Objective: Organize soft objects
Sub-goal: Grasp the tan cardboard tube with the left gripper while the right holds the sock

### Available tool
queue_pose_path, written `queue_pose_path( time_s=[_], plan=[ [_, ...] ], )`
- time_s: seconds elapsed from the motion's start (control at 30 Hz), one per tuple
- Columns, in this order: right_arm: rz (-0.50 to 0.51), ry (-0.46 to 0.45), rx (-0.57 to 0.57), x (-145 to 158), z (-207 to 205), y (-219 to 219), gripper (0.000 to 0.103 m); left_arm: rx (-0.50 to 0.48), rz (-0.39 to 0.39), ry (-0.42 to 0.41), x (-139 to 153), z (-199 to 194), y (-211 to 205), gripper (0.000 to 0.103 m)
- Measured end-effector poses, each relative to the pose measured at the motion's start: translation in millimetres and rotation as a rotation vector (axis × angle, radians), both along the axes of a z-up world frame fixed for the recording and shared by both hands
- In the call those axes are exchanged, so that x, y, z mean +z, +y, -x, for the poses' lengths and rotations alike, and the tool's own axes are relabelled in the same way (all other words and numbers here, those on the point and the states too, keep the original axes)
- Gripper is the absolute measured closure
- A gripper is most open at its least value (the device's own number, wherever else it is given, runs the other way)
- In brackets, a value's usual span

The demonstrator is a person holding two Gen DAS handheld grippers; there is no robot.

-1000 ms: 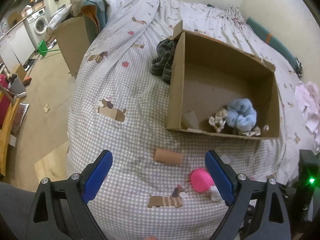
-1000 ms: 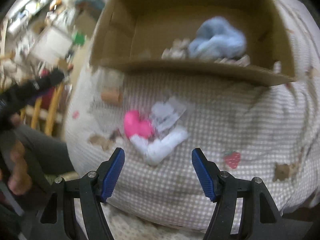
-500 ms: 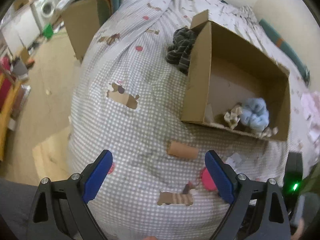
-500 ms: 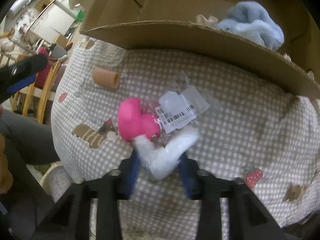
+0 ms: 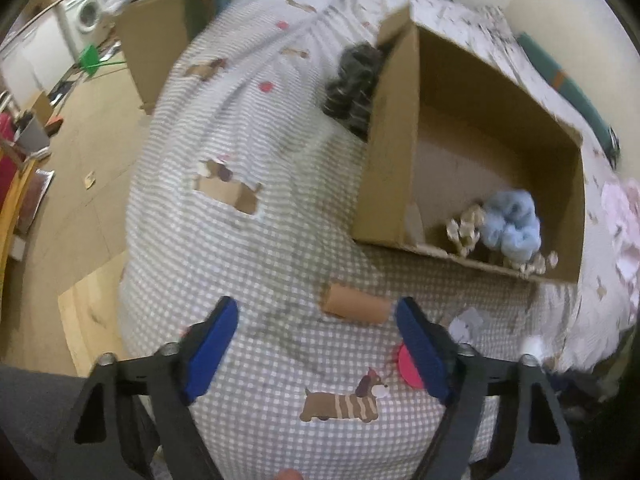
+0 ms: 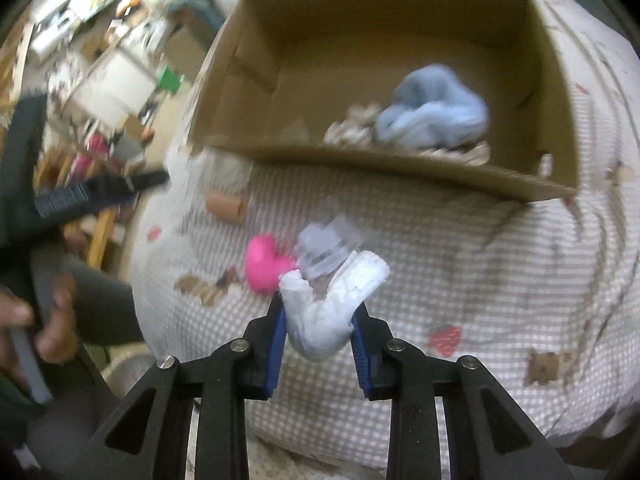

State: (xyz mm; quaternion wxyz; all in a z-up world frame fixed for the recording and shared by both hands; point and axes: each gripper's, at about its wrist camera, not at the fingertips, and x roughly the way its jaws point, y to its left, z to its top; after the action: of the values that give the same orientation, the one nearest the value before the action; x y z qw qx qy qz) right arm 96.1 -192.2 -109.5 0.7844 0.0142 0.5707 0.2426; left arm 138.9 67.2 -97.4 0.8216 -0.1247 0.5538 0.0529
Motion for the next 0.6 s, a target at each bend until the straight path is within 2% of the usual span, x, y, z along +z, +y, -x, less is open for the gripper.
queue_pose_path(
  time_s=[0.03,0.13,0.33,0.47,0.5,0.53,0.6],
  plan=[
    [0.001,-0.010,-0.015,3,-2,-4,0.071,-0.018,-0.002,0.014,-5,-3,-4,0.043],
    [-0.008,-0.018,-0.036,7,-7,-8,0.071,-0.067,0.028,0.051,-21,-12,-17,0.054],
    [-0.013,-0.036,-0.014,12,-10,-7,0.071,-0.114,0.034,0.115,-56,-26,-35,0.054],
    [-0.005,-0.022,0.002,7,-11,-5,0.071,-0.130,0.021,0.114,-65,-30,-40,0.054],
    [-0.006,-0.021,0.002,7,-10,-5,0.071,-0.130,0.015,0.108,-66,-31,-41,0.057],
    [-0.006,-0.020,0.002,7,-9,-5,0.071,-0.129,0.011,0.106,-66,-32,-41,0.064],
    [-0.011,-0.020,0.003,8,-11,-5,0.071,-0.128,0.002,0.112,-68,-33,-41,0.070]
  ],
)
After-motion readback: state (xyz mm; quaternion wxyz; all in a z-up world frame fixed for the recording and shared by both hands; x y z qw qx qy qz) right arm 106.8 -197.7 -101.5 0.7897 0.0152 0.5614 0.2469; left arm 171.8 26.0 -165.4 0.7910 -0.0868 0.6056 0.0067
